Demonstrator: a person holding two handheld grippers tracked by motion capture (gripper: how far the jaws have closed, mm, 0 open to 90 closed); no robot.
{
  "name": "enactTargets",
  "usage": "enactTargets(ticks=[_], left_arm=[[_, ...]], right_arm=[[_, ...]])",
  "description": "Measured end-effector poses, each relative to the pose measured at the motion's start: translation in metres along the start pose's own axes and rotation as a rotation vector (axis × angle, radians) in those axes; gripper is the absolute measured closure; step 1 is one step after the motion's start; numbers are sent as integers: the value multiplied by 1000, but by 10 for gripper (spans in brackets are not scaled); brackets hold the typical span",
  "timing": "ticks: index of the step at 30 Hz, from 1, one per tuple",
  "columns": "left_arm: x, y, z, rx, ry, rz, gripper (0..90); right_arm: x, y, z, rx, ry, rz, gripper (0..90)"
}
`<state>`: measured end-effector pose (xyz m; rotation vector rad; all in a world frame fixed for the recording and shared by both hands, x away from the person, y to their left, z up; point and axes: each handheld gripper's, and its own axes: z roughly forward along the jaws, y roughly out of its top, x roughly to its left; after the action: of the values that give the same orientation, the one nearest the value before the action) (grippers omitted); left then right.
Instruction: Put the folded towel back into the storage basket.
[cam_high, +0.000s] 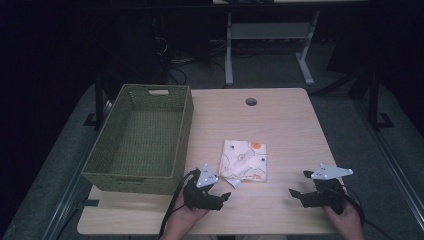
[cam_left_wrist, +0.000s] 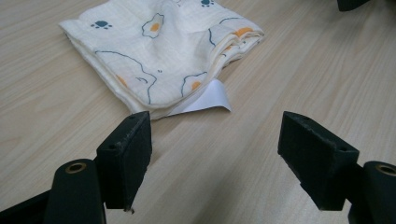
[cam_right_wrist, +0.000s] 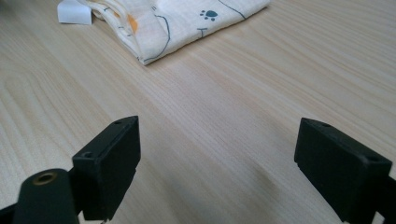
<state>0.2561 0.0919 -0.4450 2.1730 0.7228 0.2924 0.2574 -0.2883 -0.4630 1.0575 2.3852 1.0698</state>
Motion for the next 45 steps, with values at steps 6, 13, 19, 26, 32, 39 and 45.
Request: enactTargets(ticks=[6, 13, 19, 26, 32, 39, 45], left_arm=[[0, 5, -2, -7, -5, 7, 262], [-1, 17, -2, -5, -8, 39, 262], [-1, 33, 6, 25, -1, 82, 259], [1, 52, 21, 61, -12, 115, 261], [12, 72, 39, 101, -34, 126, 265], [17, 87, 55, 134, -45, 133, 284], [24, 95, 72, 167, -46, 139, 294]], right_arm=[[0, 0, -1, -9, -1, 14, 141], [0, 1, -1, -7, -4, 12, 141], [-1, 2, -1, -8, -3, 12, 141], [-1, 2, -1, -14, 2, 11, 141], [-1, 2, -1, -13, 4, 13, 141], [-1, 3, -1, -12, 9, 13, 141], [-1, 3, -1, -11, 11, 7, 141]])
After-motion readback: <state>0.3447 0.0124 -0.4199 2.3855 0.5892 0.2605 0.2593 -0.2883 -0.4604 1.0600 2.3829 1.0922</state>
